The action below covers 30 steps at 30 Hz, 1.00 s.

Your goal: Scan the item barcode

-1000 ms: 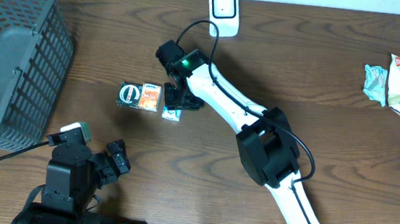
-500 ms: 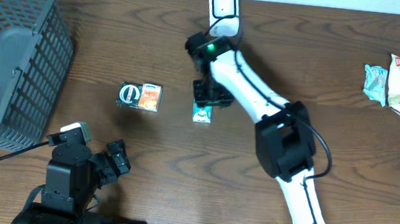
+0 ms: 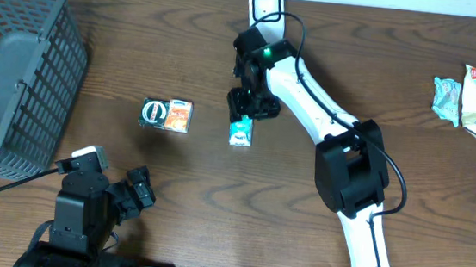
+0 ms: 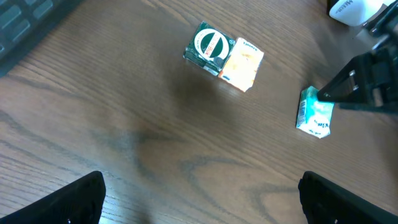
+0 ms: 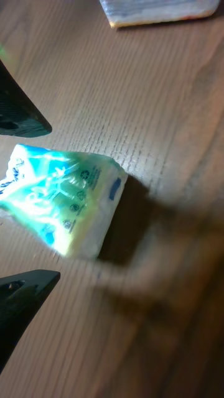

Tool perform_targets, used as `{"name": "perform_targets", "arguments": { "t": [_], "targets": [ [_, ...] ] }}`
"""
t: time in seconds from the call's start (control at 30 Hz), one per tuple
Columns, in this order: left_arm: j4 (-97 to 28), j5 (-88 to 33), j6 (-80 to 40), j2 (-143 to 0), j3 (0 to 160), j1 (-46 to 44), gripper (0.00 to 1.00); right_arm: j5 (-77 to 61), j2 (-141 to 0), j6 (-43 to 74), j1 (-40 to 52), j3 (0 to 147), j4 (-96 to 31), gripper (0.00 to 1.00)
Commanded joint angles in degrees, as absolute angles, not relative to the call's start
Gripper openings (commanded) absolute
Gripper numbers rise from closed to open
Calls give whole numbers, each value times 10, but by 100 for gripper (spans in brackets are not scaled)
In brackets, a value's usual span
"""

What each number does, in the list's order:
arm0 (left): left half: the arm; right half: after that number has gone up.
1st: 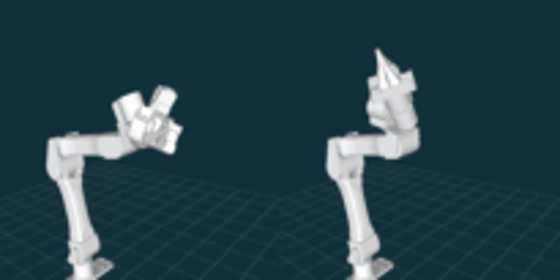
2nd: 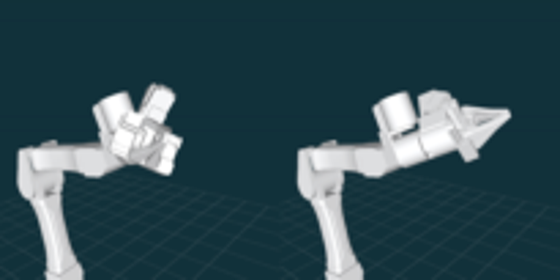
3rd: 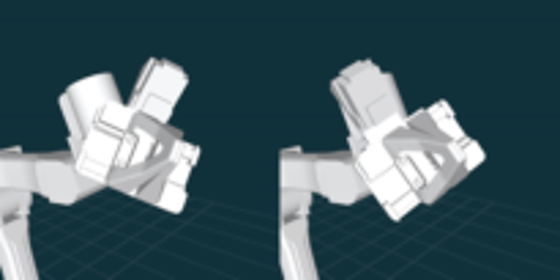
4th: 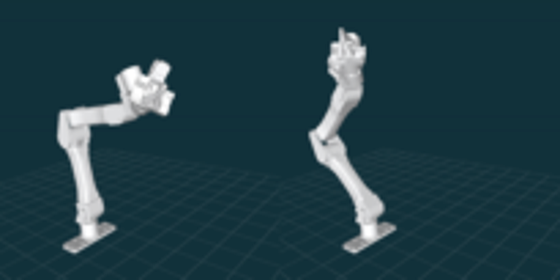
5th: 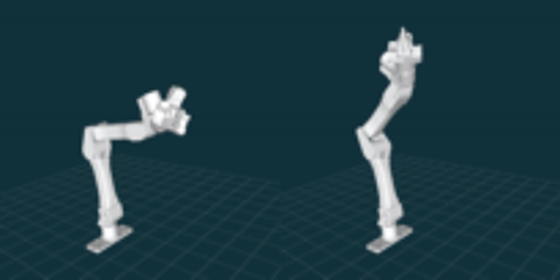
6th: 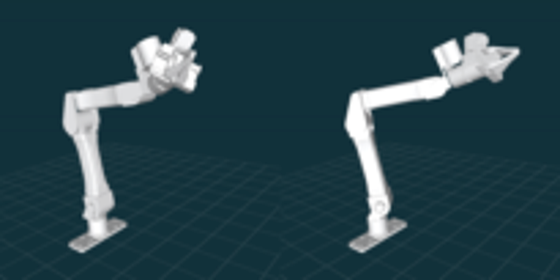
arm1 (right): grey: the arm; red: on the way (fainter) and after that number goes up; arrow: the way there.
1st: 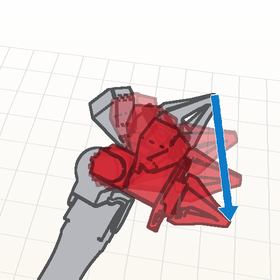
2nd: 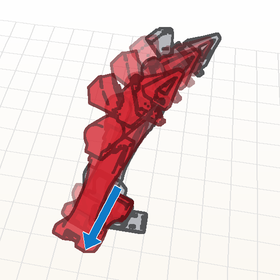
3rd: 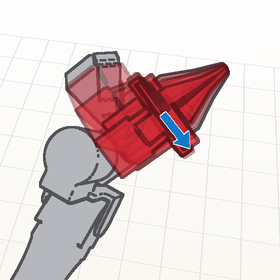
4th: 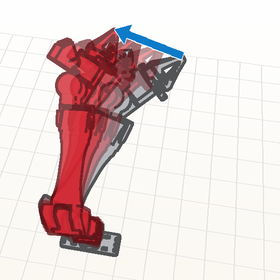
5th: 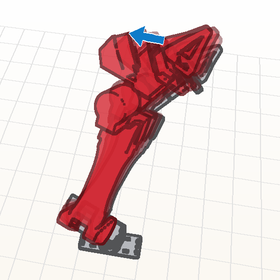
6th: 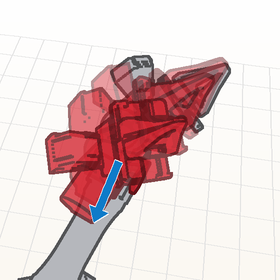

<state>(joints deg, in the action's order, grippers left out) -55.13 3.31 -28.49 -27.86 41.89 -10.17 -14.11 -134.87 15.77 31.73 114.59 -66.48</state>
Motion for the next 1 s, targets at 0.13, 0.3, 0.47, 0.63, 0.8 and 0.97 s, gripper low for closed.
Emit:
{"name": "perform_targets", "arguments": {
  "t": [0.13,0.3,0.47,0.63,0.8,0.97],
  "targets": [
    [-552,35,-284,-276,420,-101,97,-175,-1335,152,319,1074,-636,59],
    [-552,35,-284,-276,420,-101,98,-175,-1335,152,316,1056,-632,51],
    [-552,35,-284,-276,420,-100,98,-176,-1328,144,306,1068,-643,53],
    [-552,35,-284,-276,420,-100,97,-175,-1296,114,289,1094,-679,60],
    [-552,35,-284,-276,420,-100,98,-177,-1280,91,281,1095,-679,56],
    [-552,35,-284,-276,420,-100,97,-245,-1287,9,273,1093,-662,56]
  ]
}}
